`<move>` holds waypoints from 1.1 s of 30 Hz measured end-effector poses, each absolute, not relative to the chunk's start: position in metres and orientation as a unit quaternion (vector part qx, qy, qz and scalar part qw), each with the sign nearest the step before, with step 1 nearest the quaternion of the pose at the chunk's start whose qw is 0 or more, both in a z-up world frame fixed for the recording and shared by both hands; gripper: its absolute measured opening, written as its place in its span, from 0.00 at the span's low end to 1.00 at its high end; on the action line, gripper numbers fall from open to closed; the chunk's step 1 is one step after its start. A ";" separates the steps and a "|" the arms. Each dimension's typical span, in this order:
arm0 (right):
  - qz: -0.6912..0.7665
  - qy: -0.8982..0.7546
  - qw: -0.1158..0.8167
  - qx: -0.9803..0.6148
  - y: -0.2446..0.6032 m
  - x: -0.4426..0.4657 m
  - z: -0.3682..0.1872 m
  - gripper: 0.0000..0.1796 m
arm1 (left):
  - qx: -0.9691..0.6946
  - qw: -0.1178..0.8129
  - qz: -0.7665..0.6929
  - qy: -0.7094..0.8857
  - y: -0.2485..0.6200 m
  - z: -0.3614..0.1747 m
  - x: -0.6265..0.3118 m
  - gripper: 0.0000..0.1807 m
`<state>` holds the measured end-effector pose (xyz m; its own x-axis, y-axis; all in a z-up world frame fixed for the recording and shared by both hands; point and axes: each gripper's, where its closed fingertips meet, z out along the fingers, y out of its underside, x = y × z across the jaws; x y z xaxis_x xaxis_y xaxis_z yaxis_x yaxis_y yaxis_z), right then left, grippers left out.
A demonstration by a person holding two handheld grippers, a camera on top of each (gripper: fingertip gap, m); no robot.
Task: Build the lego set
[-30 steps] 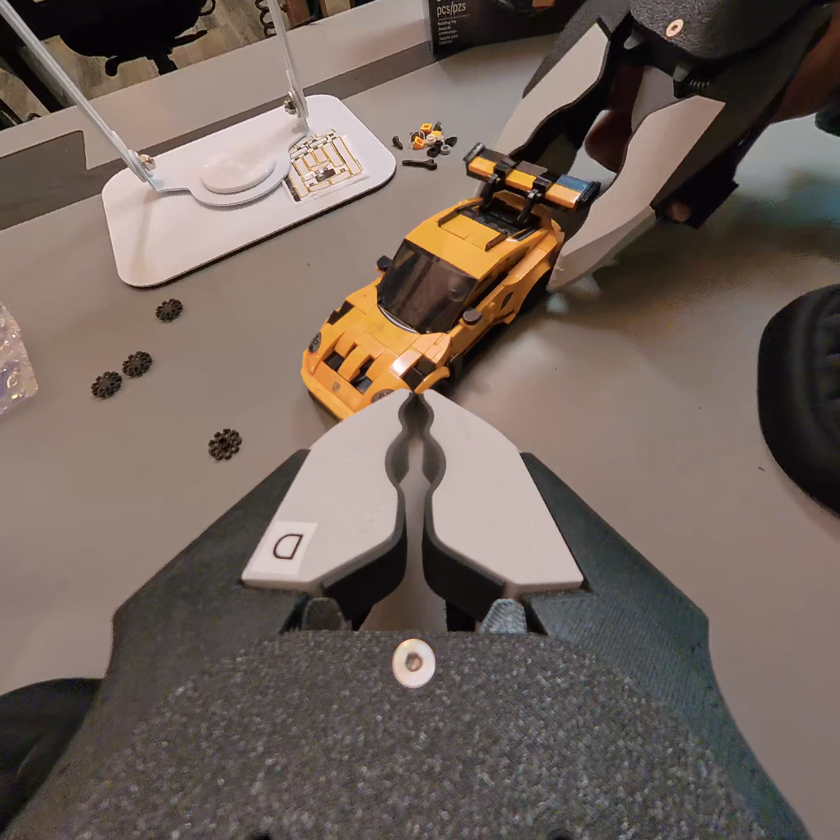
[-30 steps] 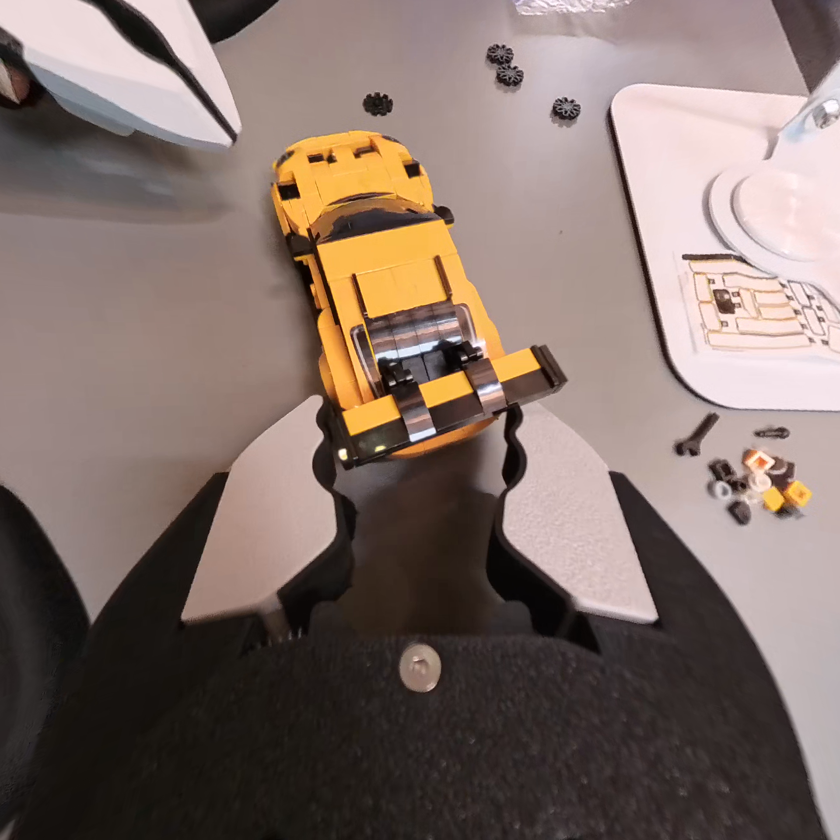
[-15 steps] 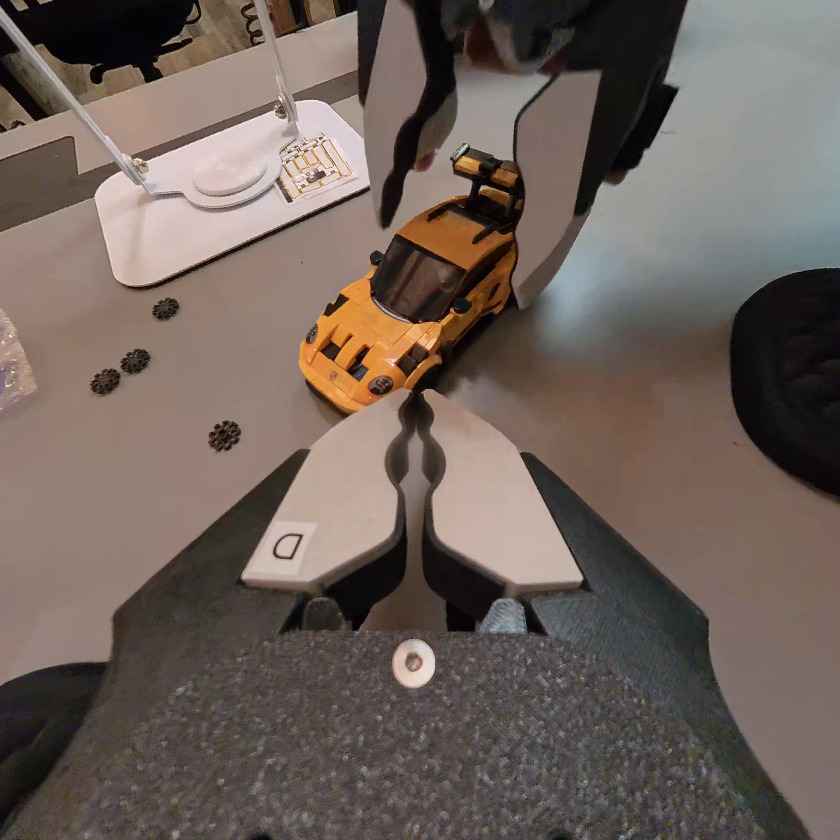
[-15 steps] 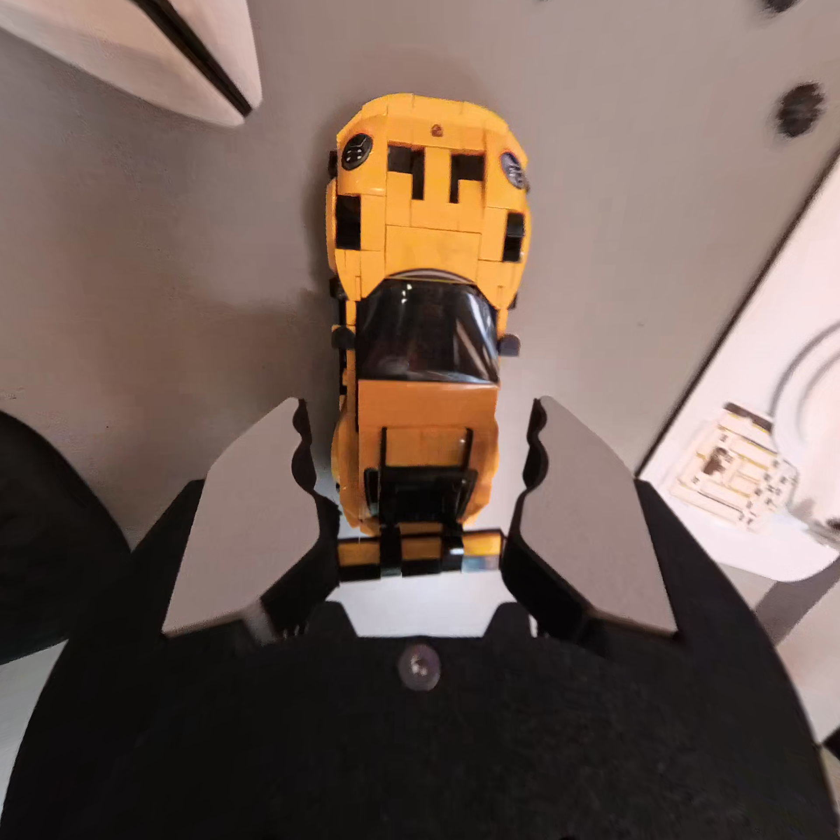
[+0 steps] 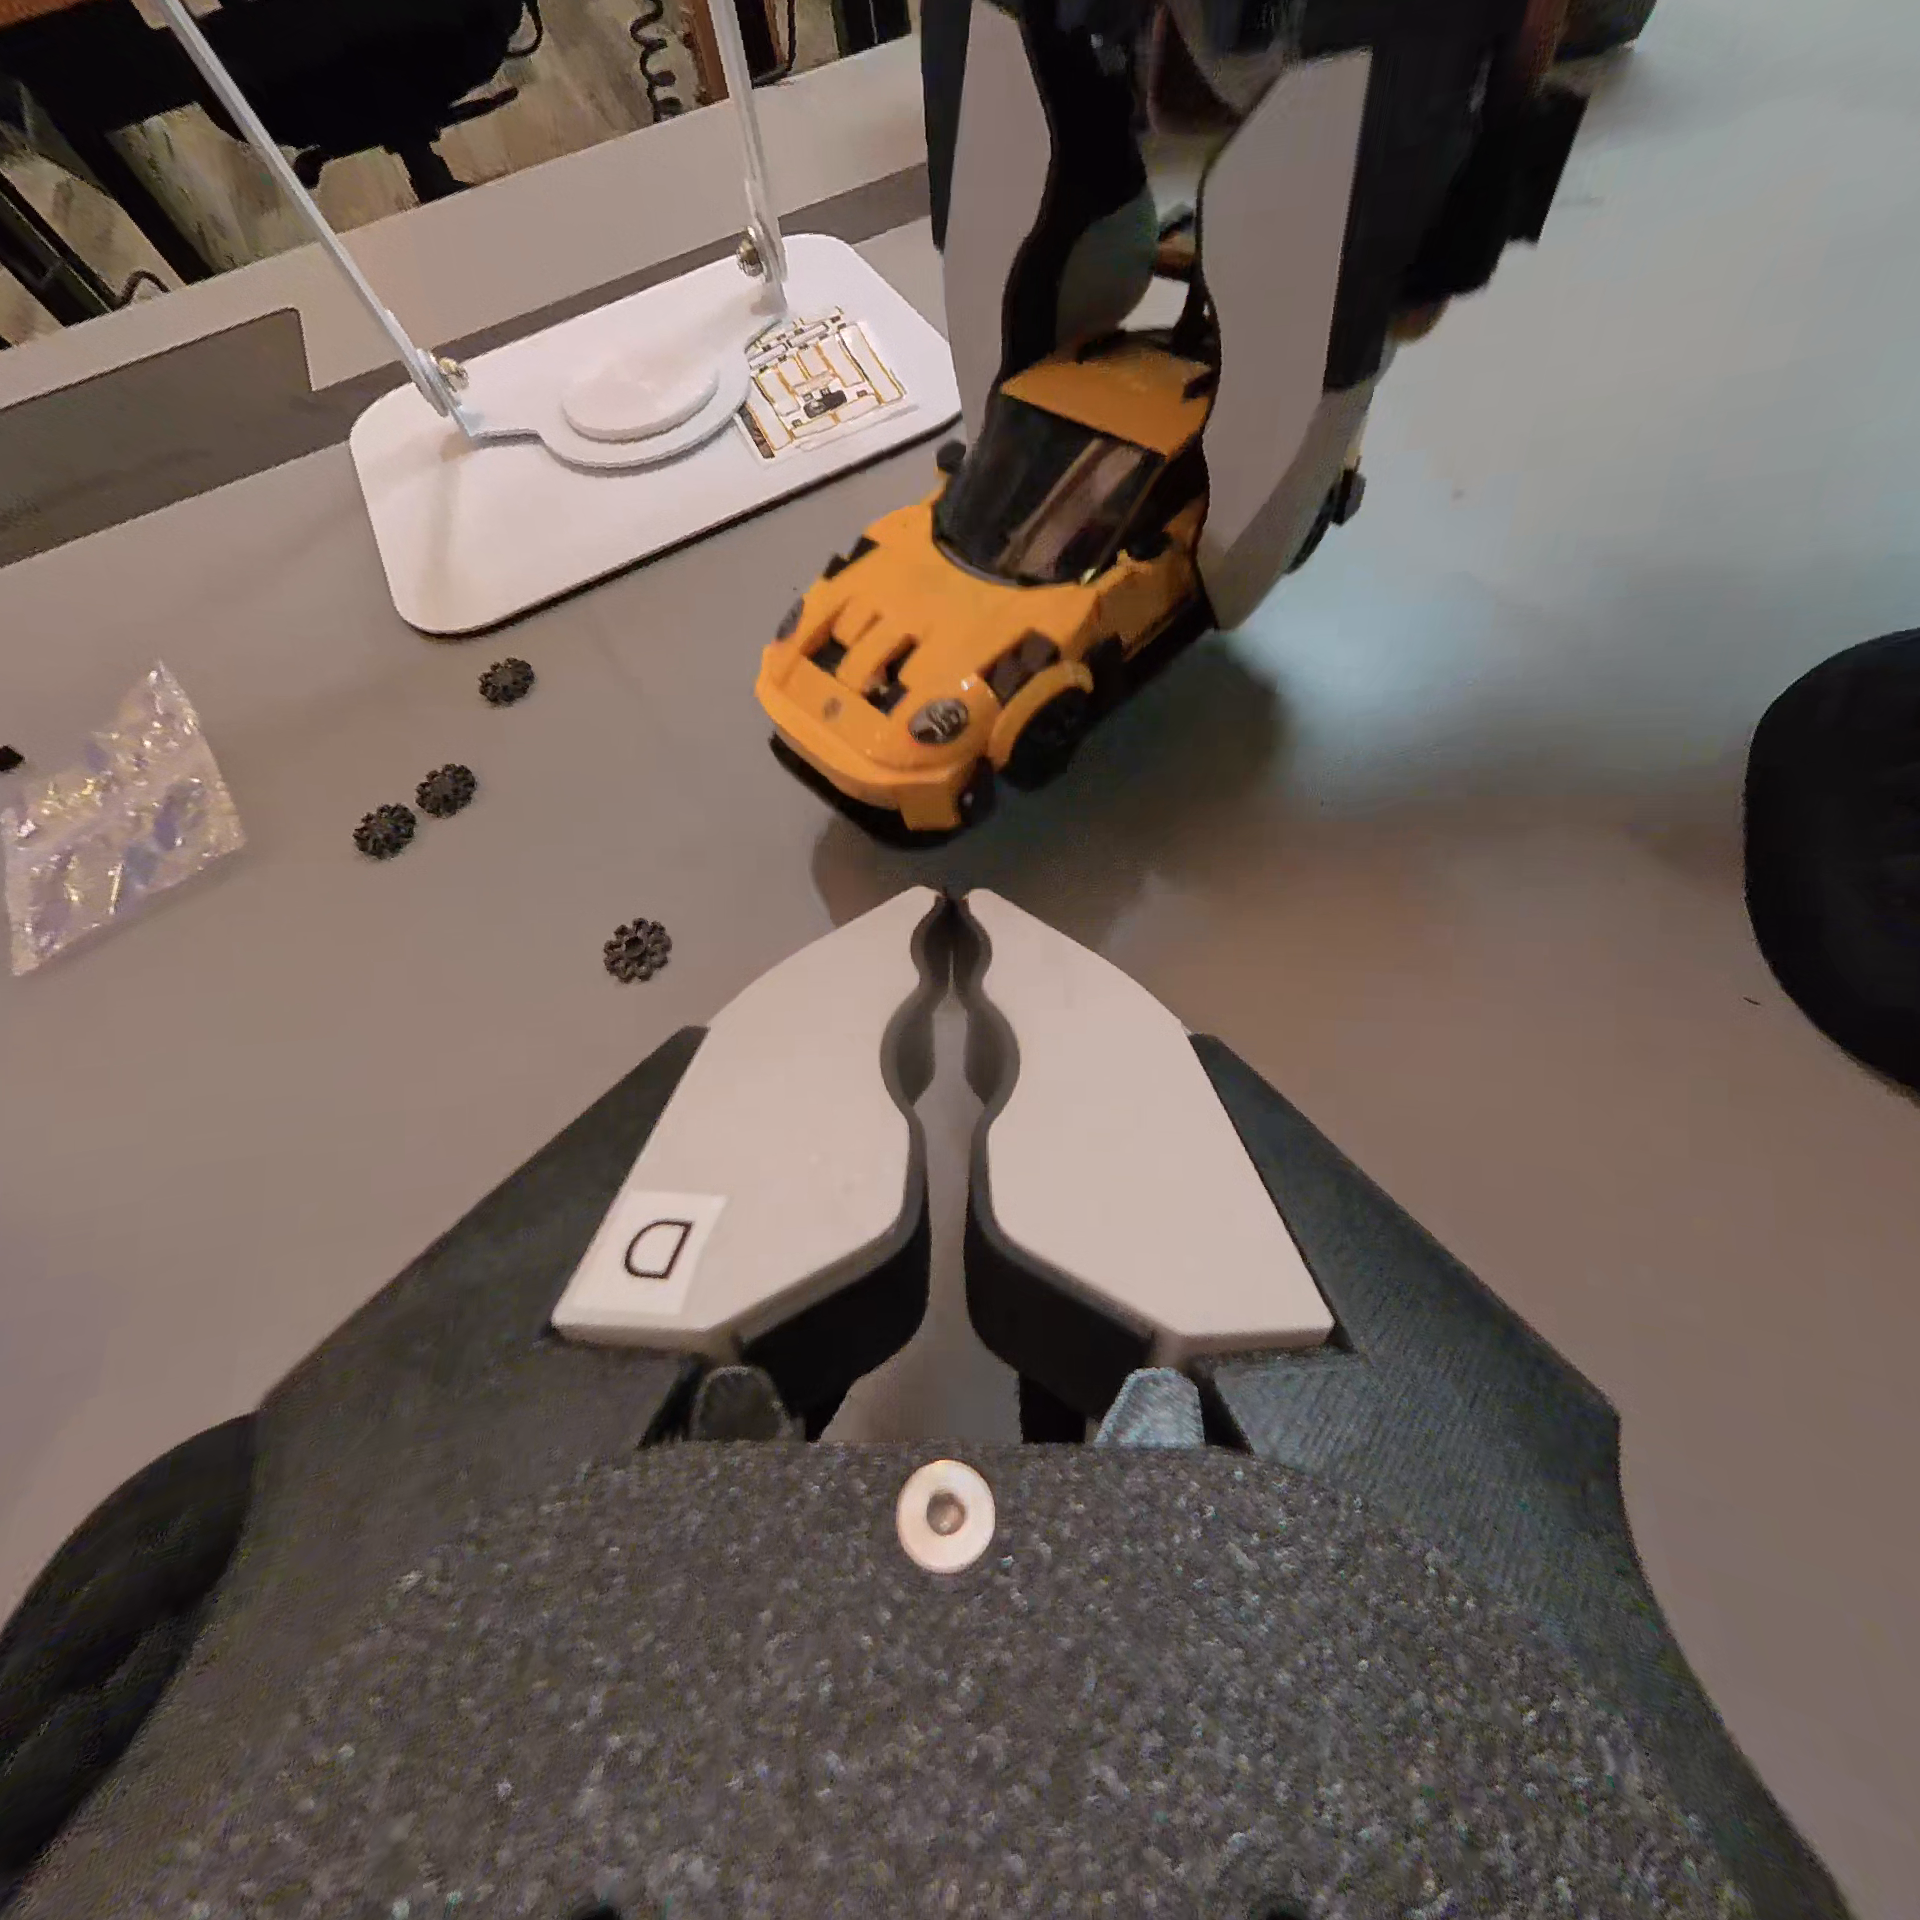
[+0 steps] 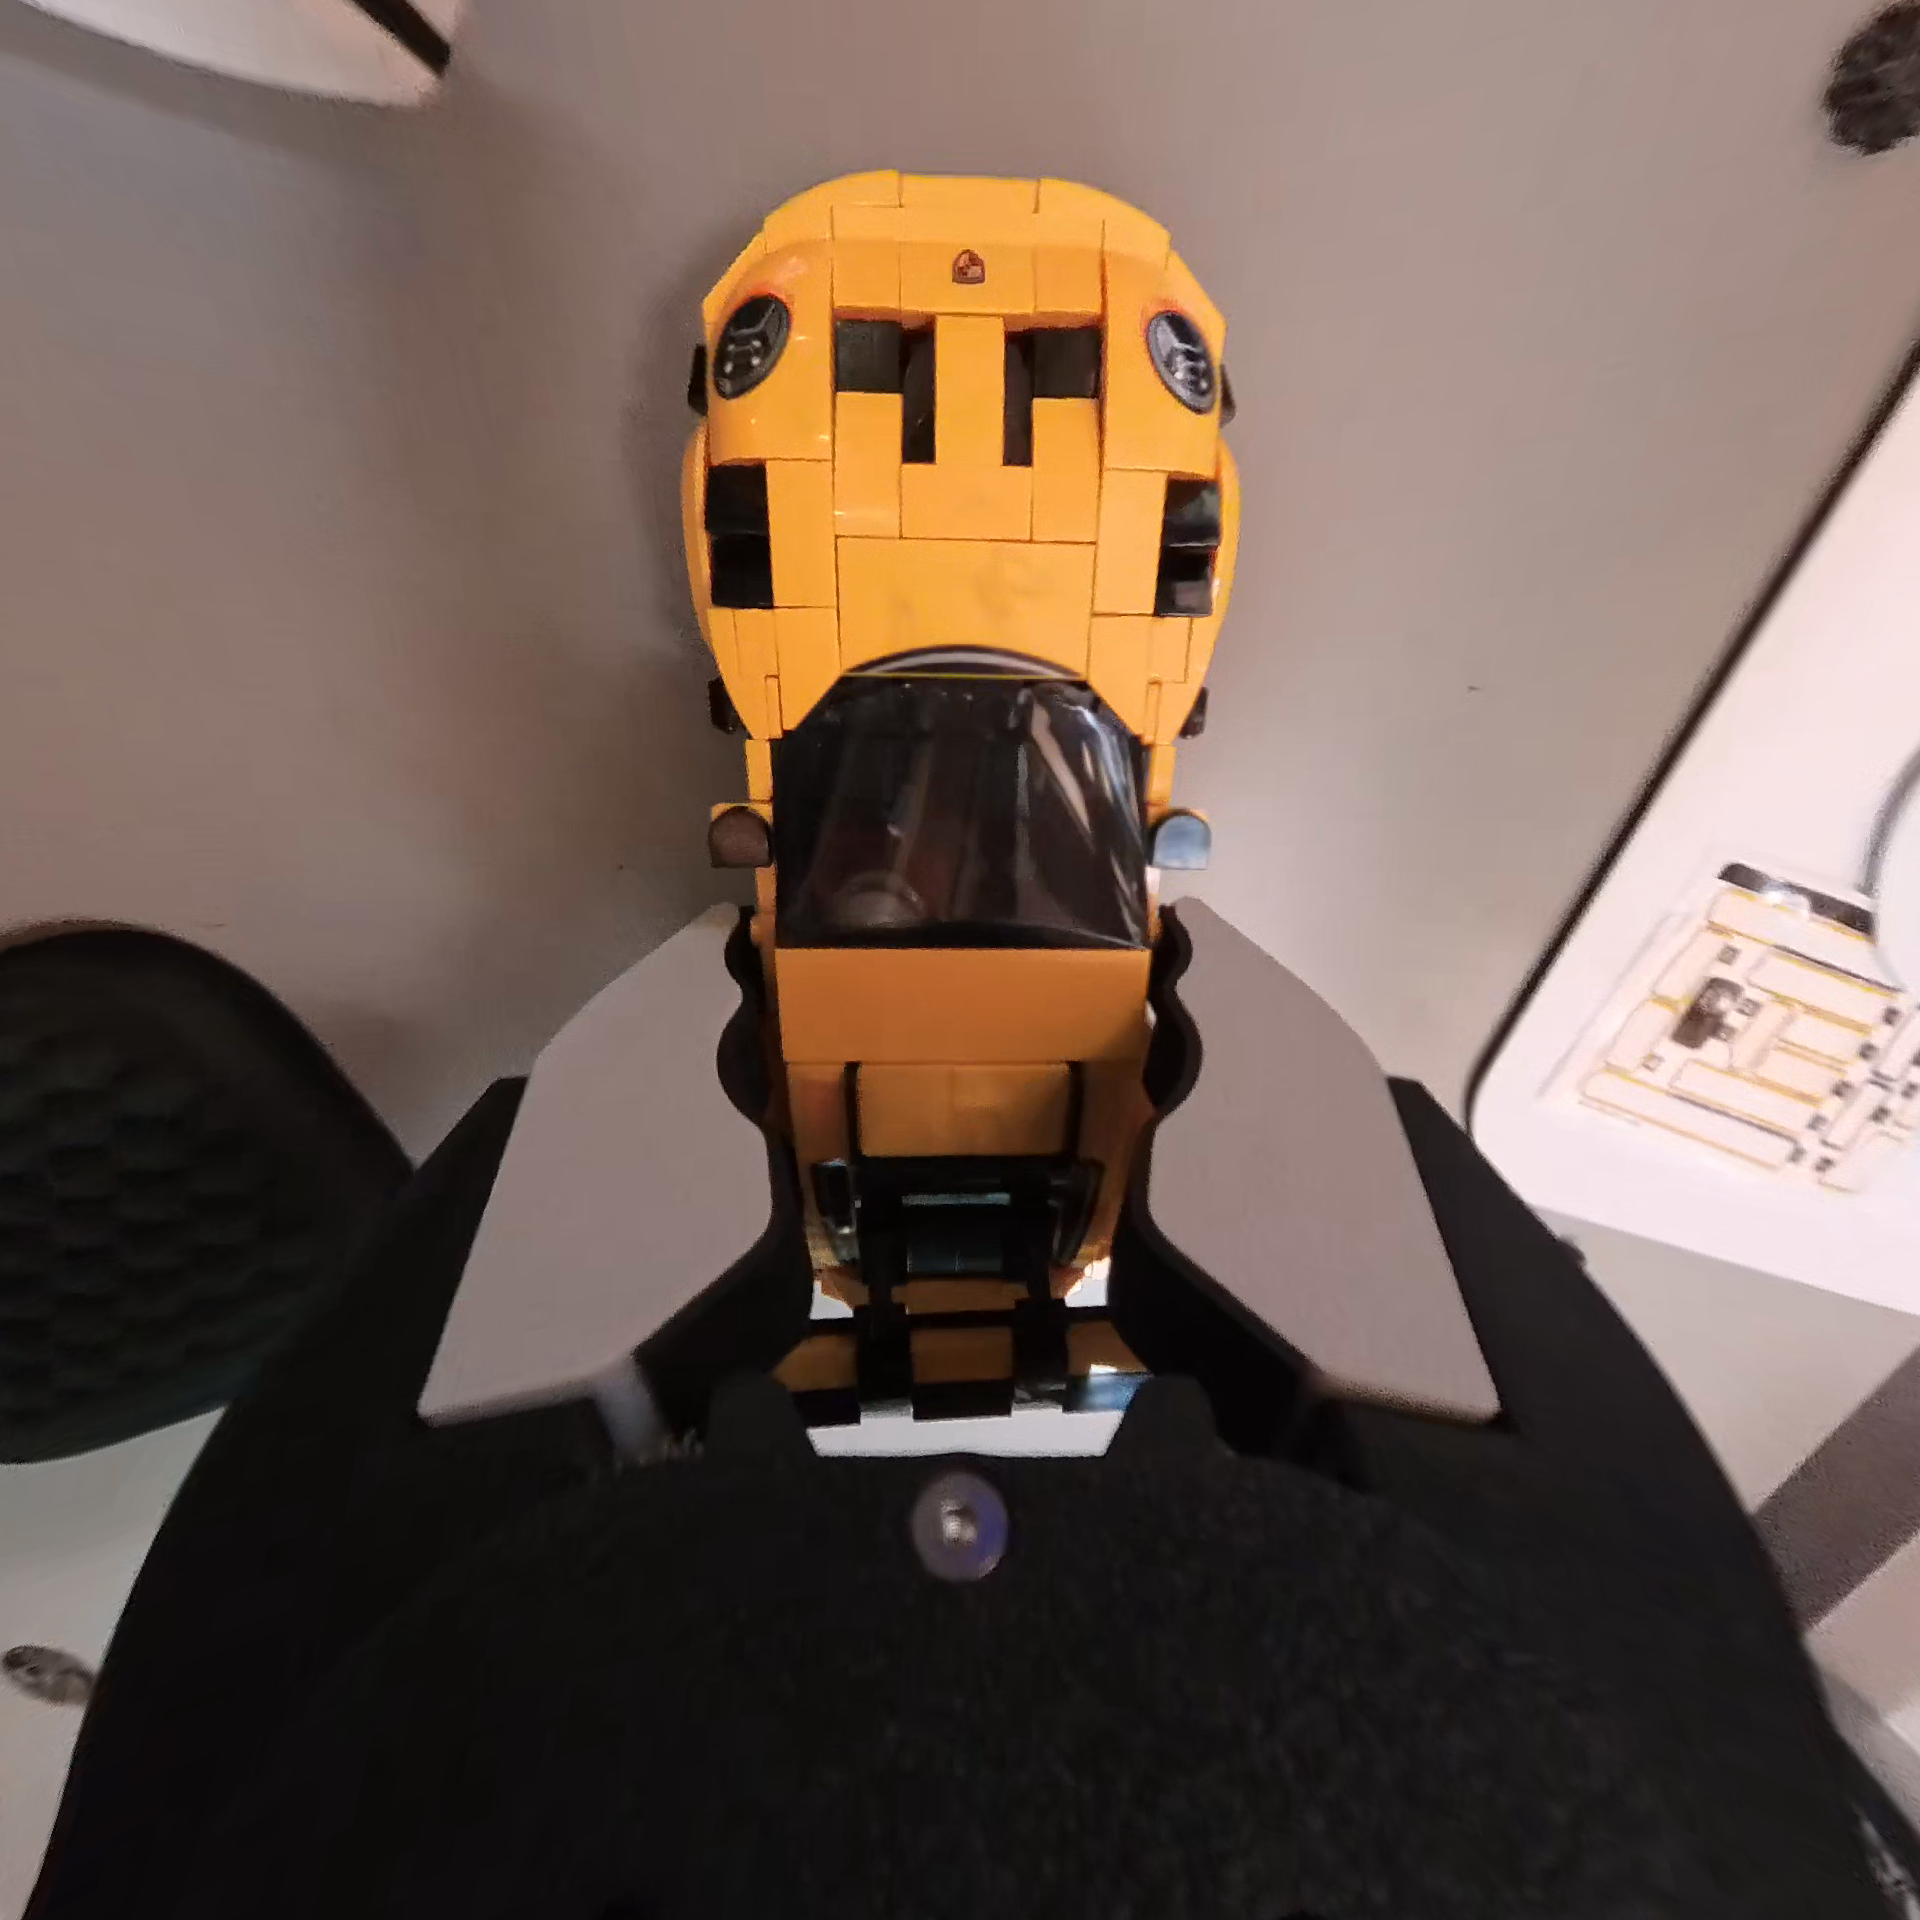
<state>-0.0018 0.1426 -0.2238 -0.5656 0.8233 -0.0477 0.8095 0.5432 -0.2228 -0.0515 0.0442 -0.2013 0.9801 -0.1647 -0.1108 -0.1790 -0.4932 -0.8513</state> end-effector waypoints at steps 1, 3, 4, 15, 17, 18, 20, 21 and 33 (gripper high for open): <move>0.118 -0.873 0.029 -0.472 0.144 -0.002 -0.217 0.39 | -0.864 0.494 0.008 0.101 0.045 -0.199 -0.051 0.00; 0.136 -0.863 0.026 -0.487 0.146 -0.003 -0.205 0.39 | -0.863 0.494 0.013 0.105 0.047 -0.195 -0.050 0.00; 0.143 -0.858 0.026 -0.493 0.147 -0.003 -0.200 0.39 | -0.863 0.494 0.018 0.108 0.048 -0.193 -0.050 0.00; 0.192 -0.817 0.038 -0.542 0.145 0.000 -0.154 0.39 | -0.855 0.500 0.059 0.122 0.063 -0.164 -0.050 0.00; 0.196 -0.813 0.043 -0.546 0.144 0.001 -0.148 0.39 | -0.853 0.503 0.059 0.127 0.065 -0.160 -0.048 0.00; 0.196 -0.812 0.046 -0.547 0.143 0.002 -0.145 0.39 | -0.852 0.504 0.059 0.130 0.065 -0.158 -0.047 0.00; 0.197 -0.812 0.053 -0.547 0.142 0.003 -0.141 0.39 | -0.849 0.507 0.058 0.136 0.066 -0.156 -0.044 0.00; 0.198 -0.812 0.058 -0.546 0.140 0.004 -0.138 0.39 | -0.849 0.507 0.056 0.140 0.067 -0.155 -0.042 0.00; 0.193 -0.832 0.085 -0.514 0.130 0.019 -0.125 0.39 | -0.842 0.510 0.022 0.174 0.066 -0.148 -0.024 0.00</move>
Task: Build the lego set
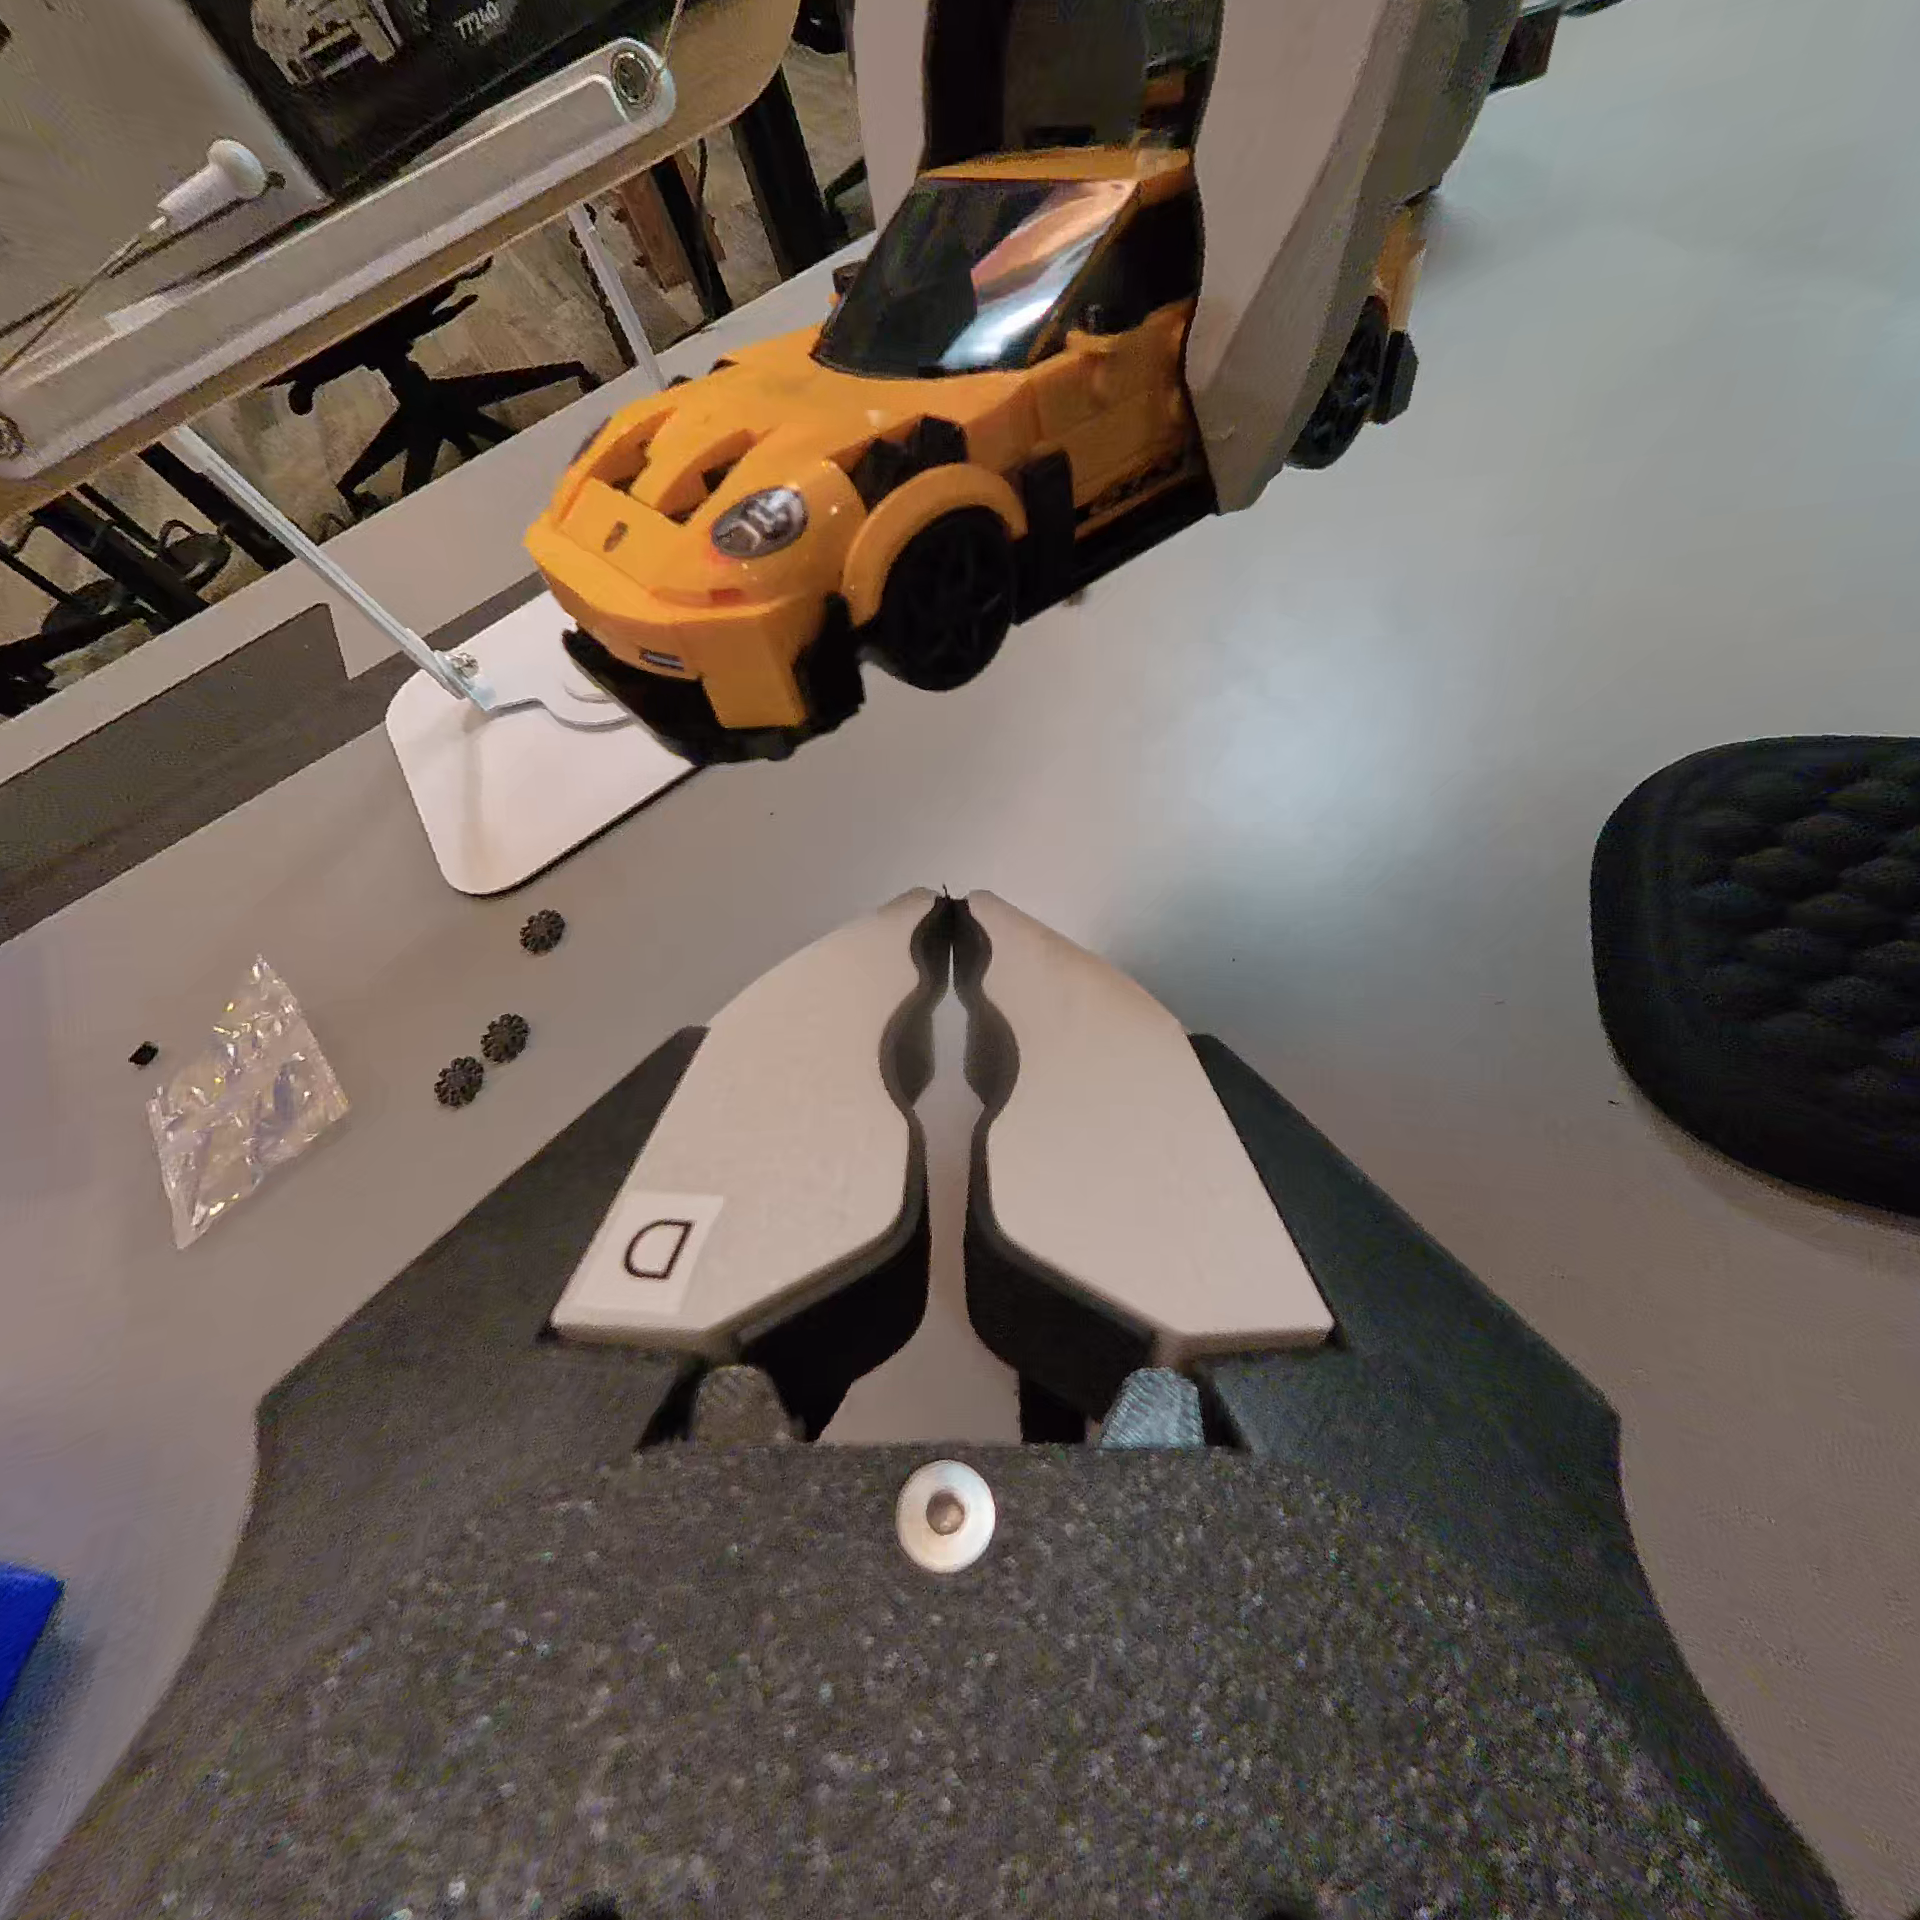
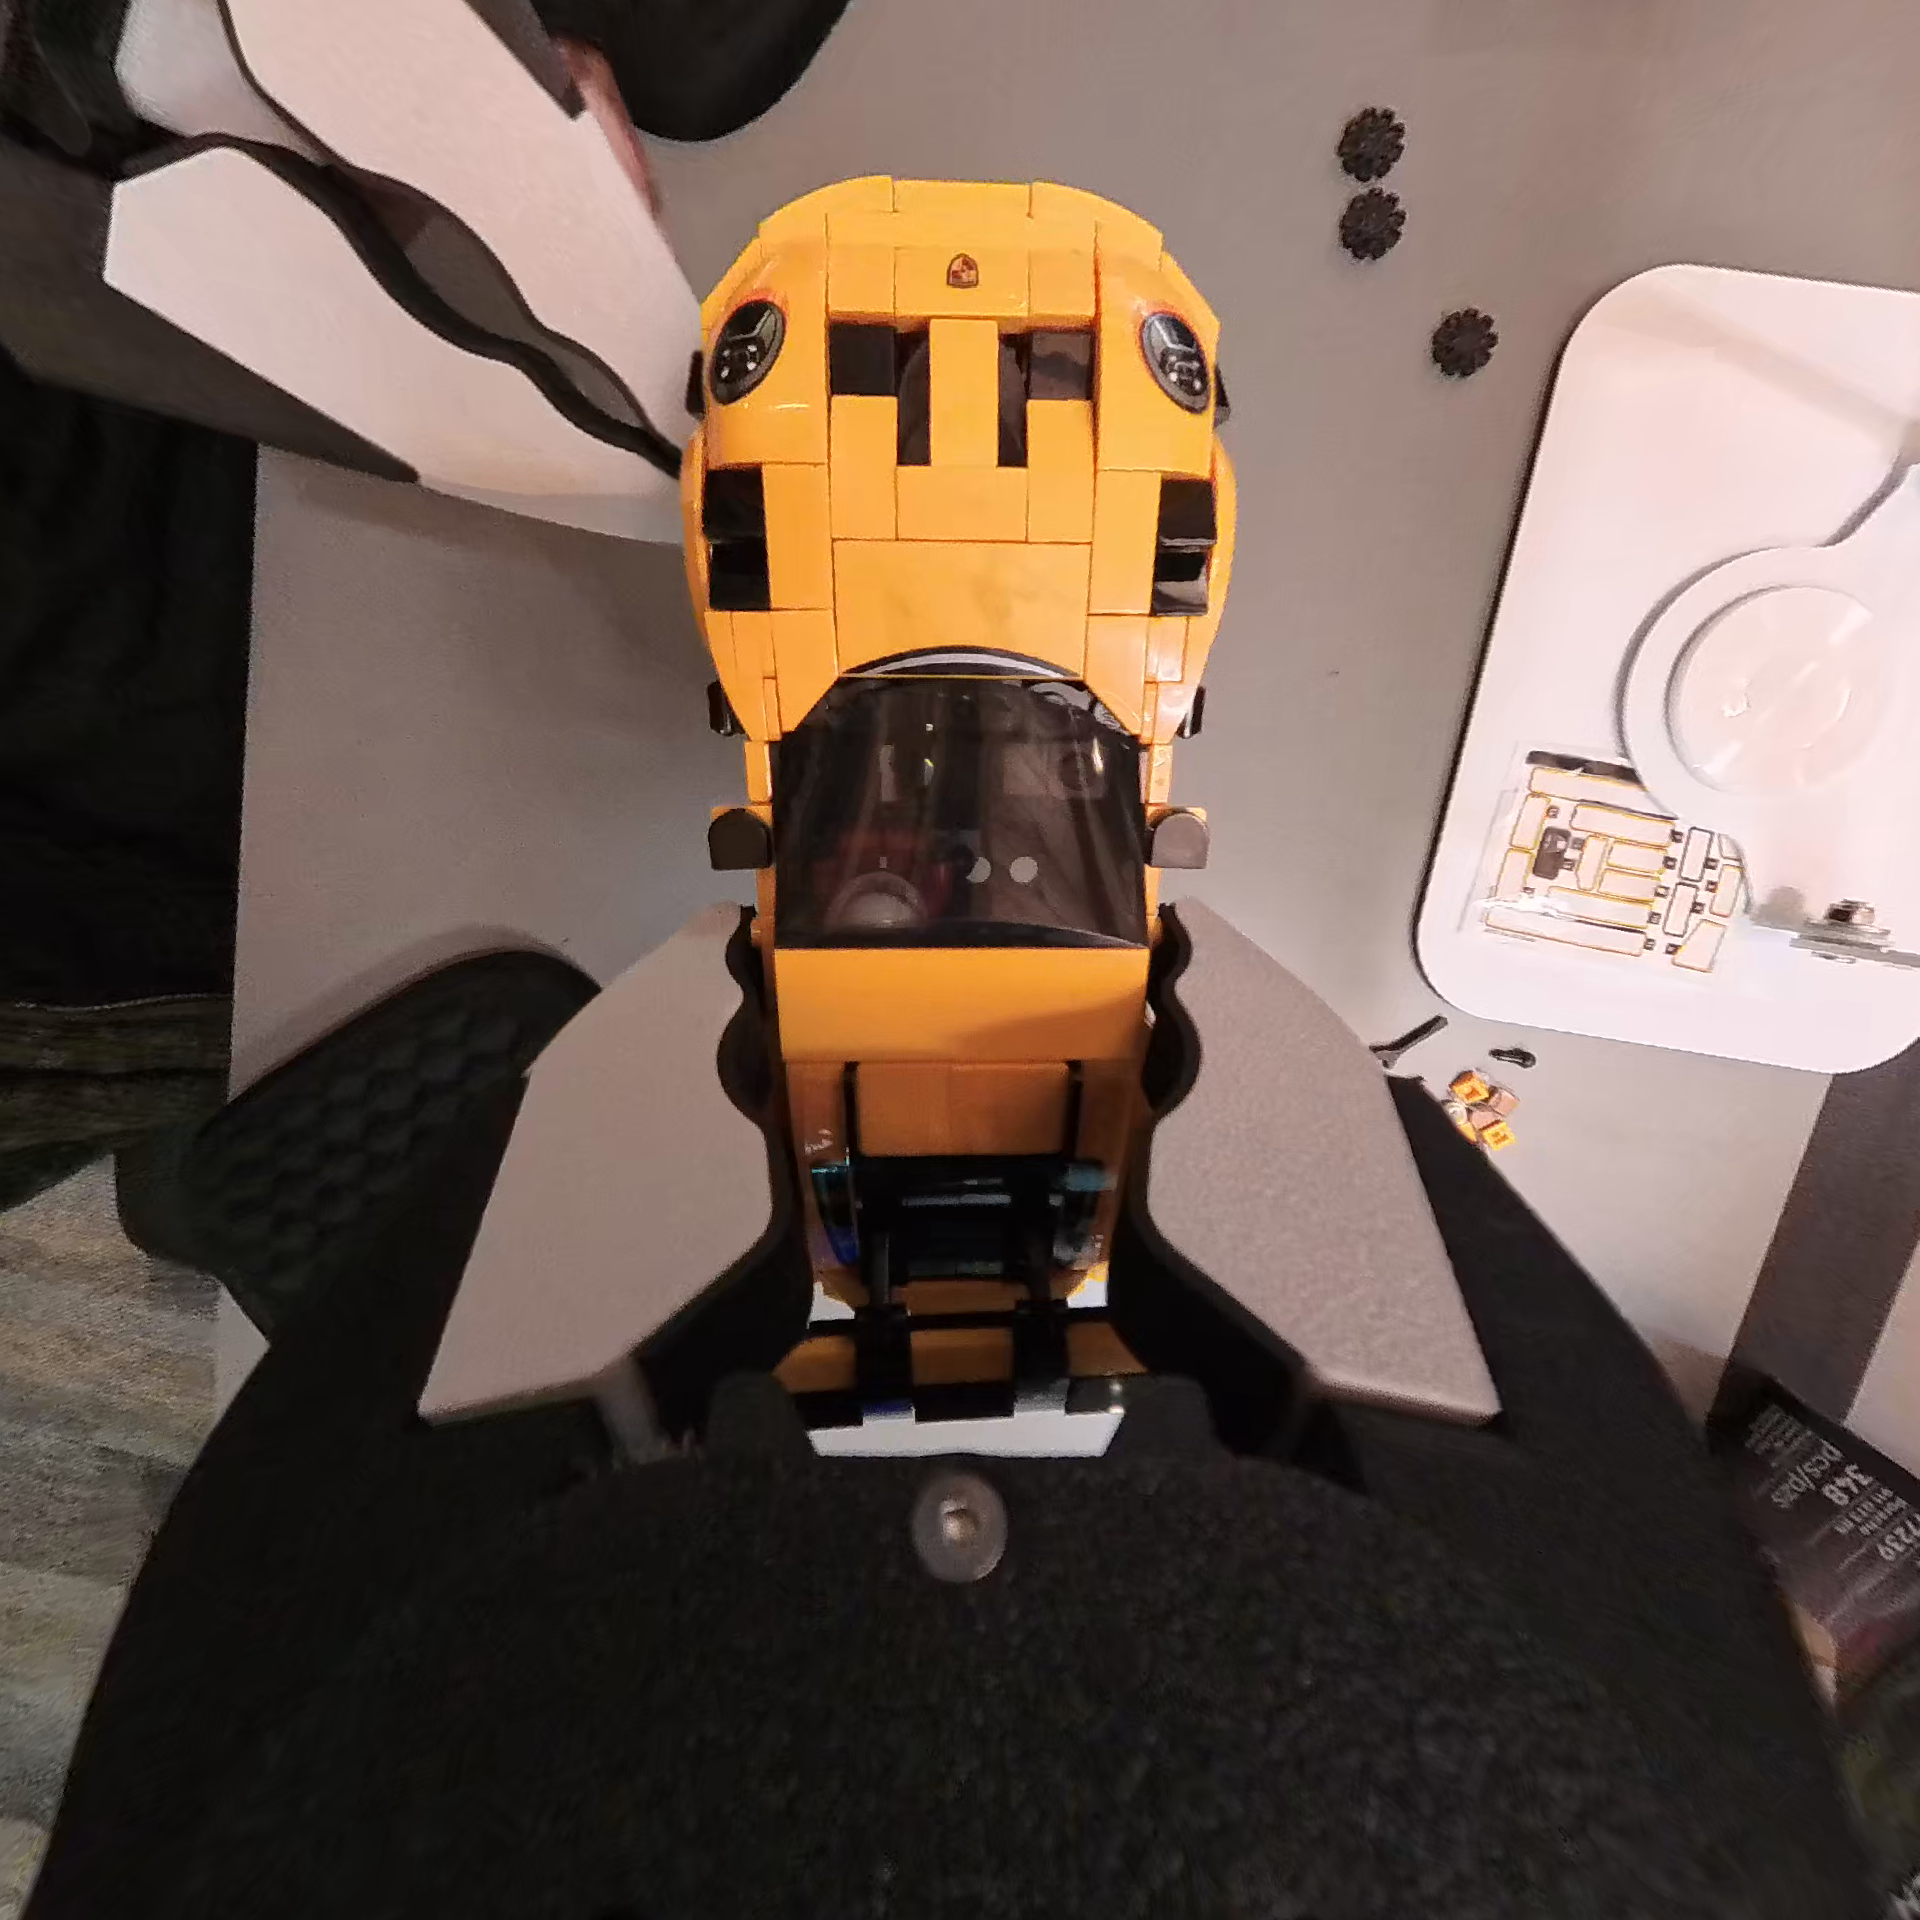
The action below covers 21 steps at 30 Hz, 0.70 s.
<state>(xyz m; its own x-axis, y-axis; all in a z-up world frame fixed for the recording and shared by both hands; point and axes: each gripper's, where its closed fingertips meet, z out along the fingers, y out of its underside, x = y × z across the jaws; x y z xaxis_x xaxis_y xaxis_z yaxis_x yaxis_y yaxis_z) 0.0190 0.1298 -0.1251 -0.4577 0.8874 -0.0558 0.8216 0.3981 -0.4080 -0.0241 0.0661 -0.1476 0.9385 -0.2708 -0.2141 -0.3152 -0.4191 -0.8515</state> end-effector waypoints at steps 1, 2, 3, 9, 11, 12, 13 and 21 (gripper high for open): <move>0.191 -0.835 0.089 -0.508 0.129 0.020 -0.124 0.39 | -0.842 0.511 0.021 0.174 0.066 -0.147 -0.024 0.00; 0.190 -0.839 0.091 -0.502 0.128 0.021 -0.124 0.39 | -0.842 0.511 0.022 0.175 0.065 -0.147 -0.024 0.00; 0.189 -0.842 0.094 -0.496 0.127 0.021 -0.123 0.39 | -0.842 0.510 0.021 0.176 0.065 -0.147 -0.024 0.00; 0.161 -0.868 0.104 -0.457 0.115 0.029 -0.123 0.39 | -0.846 0.502 0.013 0.182 0.062 -0.149 -0.021 0.00; 0.149 -0.876 0.105 -0.447 0.112 0.033 -0.124 0.39 | -0.846 0.500 0.012 0.183 0.061 -0.150 -0.021 0.00; 0.142 -0.880 0.107 -0.441 0.112 0.035 -0.125 0.39 | -0.847 0.499 0.012 0.184 0.061 -0.150 -0.020 0.00; 0.136 -0.883 0.108 -0.436 0.111 0.037 -0.125 0.39 | -0.846 0.499 0.012 0.185 0.061 -0.150 -0.020 0.00; 0.096 -0.904 0.105 -0.403 0.104 0.052 -0.128 0.39 | -0.846 0.490 -0.011 0.208 0.056 -0.156 -0.013 0.00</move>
<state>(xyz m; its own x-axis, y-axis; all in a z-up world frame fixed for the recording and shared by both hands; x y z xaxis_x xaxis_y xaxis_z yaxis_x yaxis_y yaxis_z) 0.0517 0.1042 -0.1285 -0.6536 0.7484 0.1127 0.7082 0.6573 -0.2576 -0.0130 0.0563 -0.1562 0.9132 -0.3626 -0.1859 -0.3417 -0.4328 -0.8342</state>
